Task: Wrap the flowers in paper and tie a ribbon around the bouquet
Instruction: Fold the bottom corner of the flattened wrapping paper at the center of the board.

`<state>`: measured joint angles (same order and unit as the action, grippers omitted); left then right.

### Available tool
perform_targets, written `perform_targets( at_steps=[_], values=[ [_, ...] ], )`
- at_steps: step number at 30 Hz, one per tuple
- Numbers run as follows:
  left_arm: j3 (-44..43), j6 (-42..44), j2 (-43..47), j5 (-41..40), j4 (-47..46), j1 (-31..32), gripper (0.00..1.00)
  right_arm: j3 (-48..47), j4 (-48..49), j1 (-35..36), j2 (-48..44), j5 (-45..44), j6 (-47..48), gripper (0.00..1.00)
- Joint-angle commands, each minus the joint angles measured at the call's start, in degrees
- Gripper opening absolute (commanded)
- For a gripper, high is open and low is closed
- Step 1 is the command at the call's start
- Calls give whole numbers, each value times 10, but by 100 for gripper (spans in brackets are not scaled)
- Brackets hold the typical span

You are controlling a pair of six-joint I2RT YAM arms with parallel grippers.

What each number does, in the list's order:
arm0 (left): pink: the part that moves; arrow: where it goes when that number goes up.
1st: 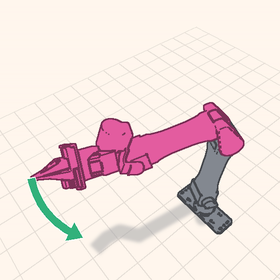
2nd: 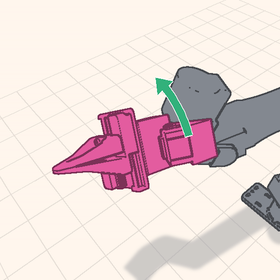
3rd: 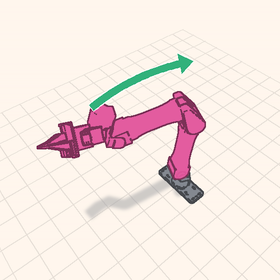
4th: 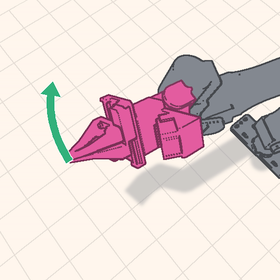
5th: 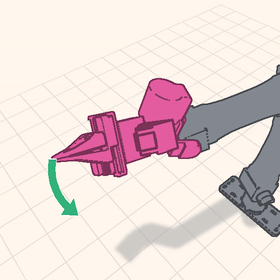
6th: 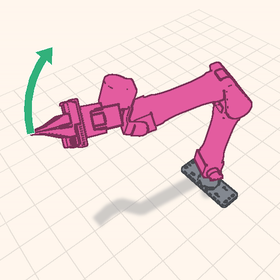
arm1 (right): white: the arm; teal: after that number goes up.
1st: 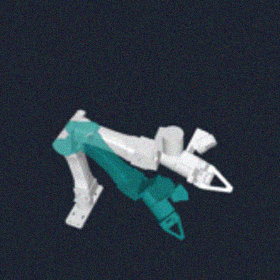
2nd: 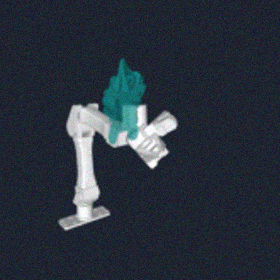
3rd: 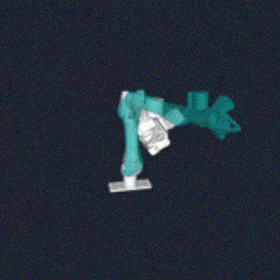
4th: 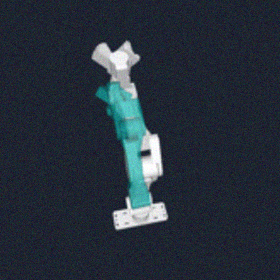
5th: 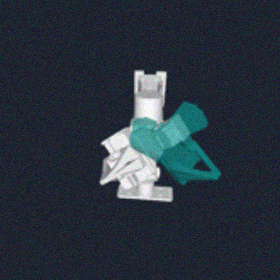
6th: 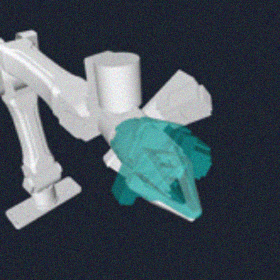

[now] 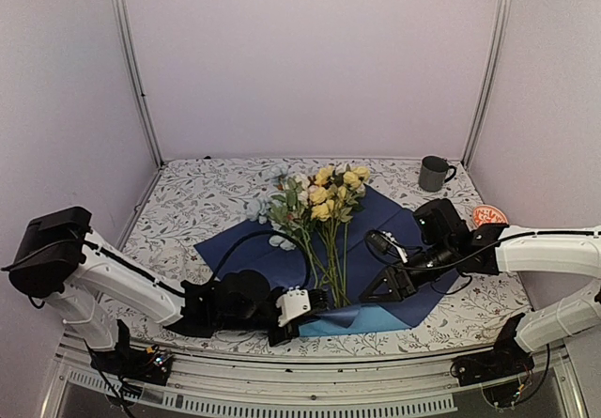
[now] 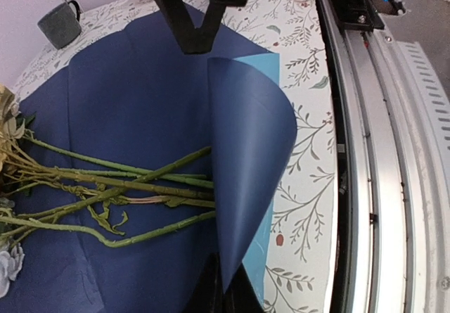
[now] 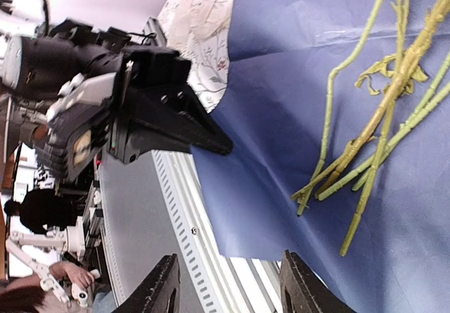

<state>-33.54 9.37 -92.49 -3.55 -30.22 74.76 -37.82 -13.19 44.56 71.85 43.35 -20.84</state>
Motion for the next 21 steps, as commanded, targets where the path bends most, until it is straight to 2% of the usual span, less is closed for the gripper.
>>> perform_targets(
  at_steps=[1, 10, 21],
  values=[
    [13, -44, 3, 64, -29, -31, 0, 24, 55, -5, 11, 65, 43, 51],
    [22, -57, 1, 107, -38, -67, 0, 57, 73, -27, 28, 5, 59, 54],
    [9, -55, -14, 125, -30, -72, 0, 91, 120, -50, 16, -53, 32, 54]
  ],
)
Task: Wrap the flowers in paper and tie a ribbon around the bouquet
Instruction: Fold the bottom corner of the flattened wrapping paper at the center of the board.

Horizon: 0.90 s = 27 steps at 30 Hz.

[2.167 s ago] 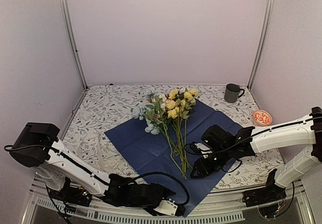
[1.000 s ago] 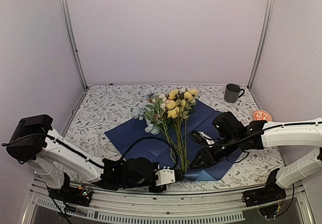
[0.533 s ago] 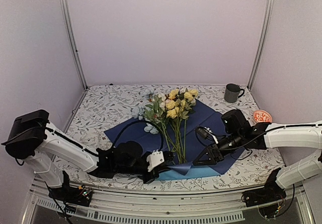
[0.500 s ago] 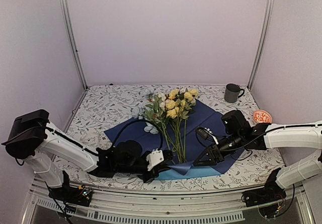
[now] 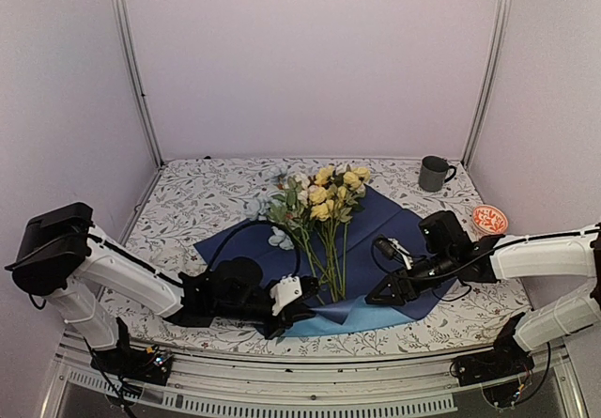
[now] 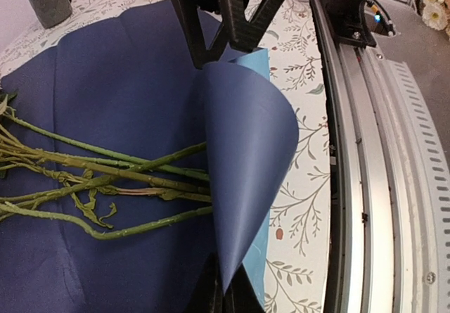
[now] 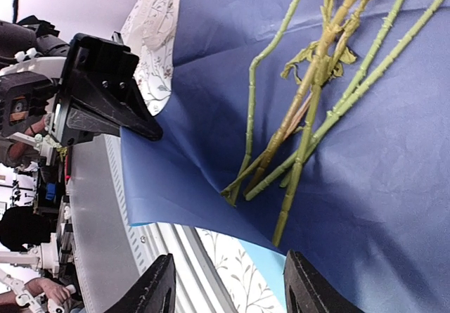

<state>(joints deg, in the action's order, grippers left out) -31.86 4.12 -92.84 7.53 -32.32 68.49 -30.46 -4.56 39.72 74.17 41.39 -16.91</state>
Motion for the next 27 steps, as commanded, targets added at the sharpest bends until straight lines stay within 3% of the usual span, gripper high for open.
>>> perform_targets(
  at_steps=[1, 5, 19, 27],
  values=[
    [-9, -1, -12, 14, -8, -9, 0, 20, 37, -2, -4, -32, -8, 54],
    [-9, 0, -13, 13, -8, -12, 0, 33, 89, -1, 1, 6, -13, 53],
    [-28, 10, -16, 29, 16, -14, 0, 32, 104, -1, 1, -51, 24, 53],
    [-46, 16, -25, 35, 38, -15, 0, 55, 136, -1, 12, -14, 21, 50]
  ],
)
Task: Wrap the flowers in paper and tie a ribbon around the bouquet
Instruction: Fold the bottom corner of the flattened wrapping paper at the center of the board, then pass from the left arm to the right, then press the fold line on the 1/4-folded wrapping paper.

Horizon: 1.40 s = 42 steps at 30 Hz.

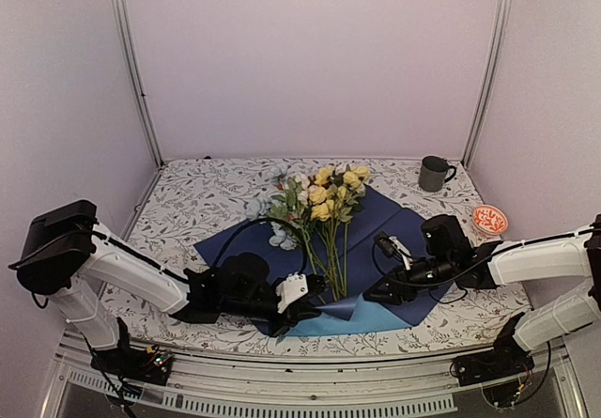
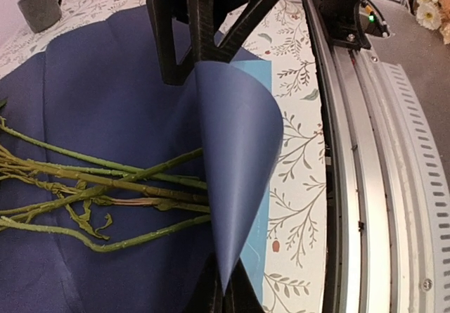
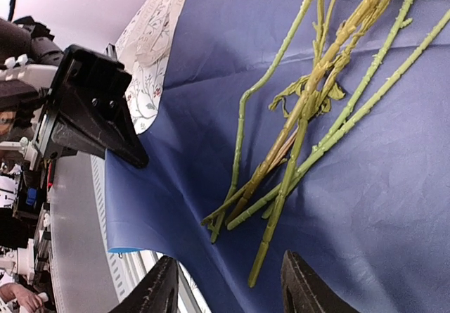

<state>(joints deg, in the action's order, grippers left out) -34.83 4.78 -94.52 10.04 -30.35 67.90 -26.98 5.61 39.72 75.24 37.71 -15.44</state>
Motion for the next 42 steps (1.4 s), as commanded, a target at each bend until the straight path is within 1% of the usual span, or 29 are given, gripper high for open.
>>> perform_targets(
  at_steps=[1, 5, 7, 9, 11, 12, 13, 14, 15, 17, 18, 19, 21, 23, 26, 29, 31, 33, 35, 37, 39, 42],
  values=[
    [-17, 10, -8, 9, 19, -9, 0, 26, 40, 0, 1, 29, 2, 47],
    [-20, 6, -10, 4, 14, -14, 0, 57, 88, -1, 12, 63, -24, 34],
    [-22, 1, -13, 3, 14, -18, 0, 64, 105, -1, 17, 80, -35, 31],
    [-25, -3, -17, 0, 16, -21, 0, 66, 113, -1, 17, 88, -39, 22],
    [-27, -6, -21, 0, 18, -23, 0, 67, 115, -1, 18, 95, -40, 9],
    [-28, -7, -23, -2, 19, -22, 0, 67, 115, -1, 18, 98, -40, 4],
    [-30, -9, -25, -6, 22, -23, 0, 67, 115, -1, 16, 97, -41, 1],
    [-32, -16, -26, -16, 25, -23, 0, 68, 115, -2, 14, 91, -46, 0],
    [-33, -23, -25, -36, 27, -24, 10, 68, 114, -2, 14, 80, -51, 0],
    [-32, -42, -18, -83, 29, -26, 35, 67, 110, -4, 19, 62, -68, 0],
    [-31, -48, -12, -105, 29, -28, 45, 66, 109, -4, 28, 60, -78, 0],
    [-30, -53, -3, -125, 31, -29, 52, 64, 110, -4, 35, 59, -88, 0],
    [-31, -56, 16, -161, 43, -28, 58, 62, 109, -4, 45, 49, -108, 0],
    [-36, -63, 33, -201, 64, -27, 61, 59, 109, -4, 51, 31, -124, 0],
    [-37, -70, 59, -248, 90, -12, 62, 57, 108, -5, 57, 9, -144, 0],
    [-49, -36, 65, -291, 115, 36, 62, 50, 107, -5, 67, 3, -159, 0],
    [-74, -5, 47, -308, 147, 80, 58, 47, 105, -5, 76, 1, -167, 0],
    [-115, -1, 13, -302, 199, 110, 54, 45, 105, -5, 84, -2, -172, 0],
    [-162, -15, -31, -262, 254, 115, 44, 45, 105, -5, 92, -4, -178, 0],
    [-184, -20, -69, -252, 272, 111, 37, 44, 103, -5, 97, -6, -179, 0],
    [-194, -34, -96, -252, 284, 96, 35, 44, 99, -5, 98, -12, -182, 0],
    [-193, -60, -113, -242, 299, 72, 30, 45, 94, -5, 98, -18, -181, 0]
  ],
)
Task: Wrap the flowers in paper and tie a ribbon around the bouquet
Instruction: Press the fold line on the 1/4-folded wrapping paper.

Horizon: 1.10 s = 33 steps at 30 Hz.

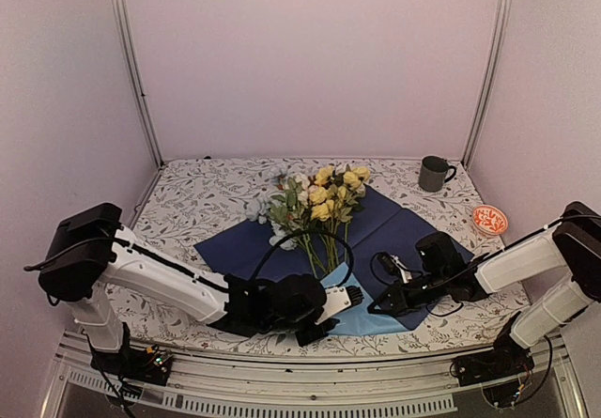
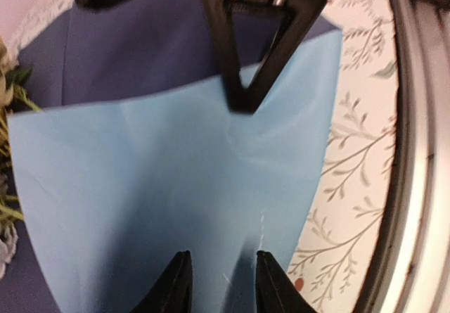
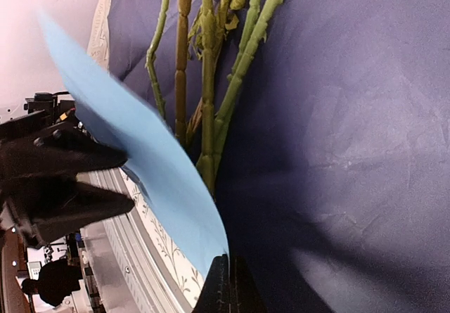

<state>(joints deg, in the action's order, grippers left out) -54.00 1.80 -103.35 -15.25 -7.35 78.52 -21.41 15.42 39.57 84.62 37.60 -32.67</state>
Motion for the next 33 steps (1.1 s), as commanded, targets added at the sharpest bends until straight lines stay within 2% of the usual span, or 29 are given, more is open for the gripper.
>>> perform_targets(
  at_steps=[1, 8, 21, 22, 25, 29, 33],
  values=[
    [3, -36, -25, 12, 71, -38, 29, -11, -7, -4, 4, -20, -8, 0],
    [50, -89, -12, 43, 92, -44, 23, -12, -27, -3, 3, -40, -3, 0],
    [140, -222, 32, 80, 139, -44, 21, -22, -78, -4, -12, -66, 1, 1],
    [142, -228, 30, 83, 140, -43, 21, -25, -87, -4, -17, -72, 2, 3],
    [145, -238, 23, 96, 138, -42, 20, -41, -138, -4, -33, -104, 5, 23],
    [143, -236, 24, 95, 136, -37, 20, -96, -259, -4, -91, -191, 24, 40],
    [145, -239, 27, 100, 129, -37, 20, -145, -363, 4, -160, -270, 28, 42]
  ],
)
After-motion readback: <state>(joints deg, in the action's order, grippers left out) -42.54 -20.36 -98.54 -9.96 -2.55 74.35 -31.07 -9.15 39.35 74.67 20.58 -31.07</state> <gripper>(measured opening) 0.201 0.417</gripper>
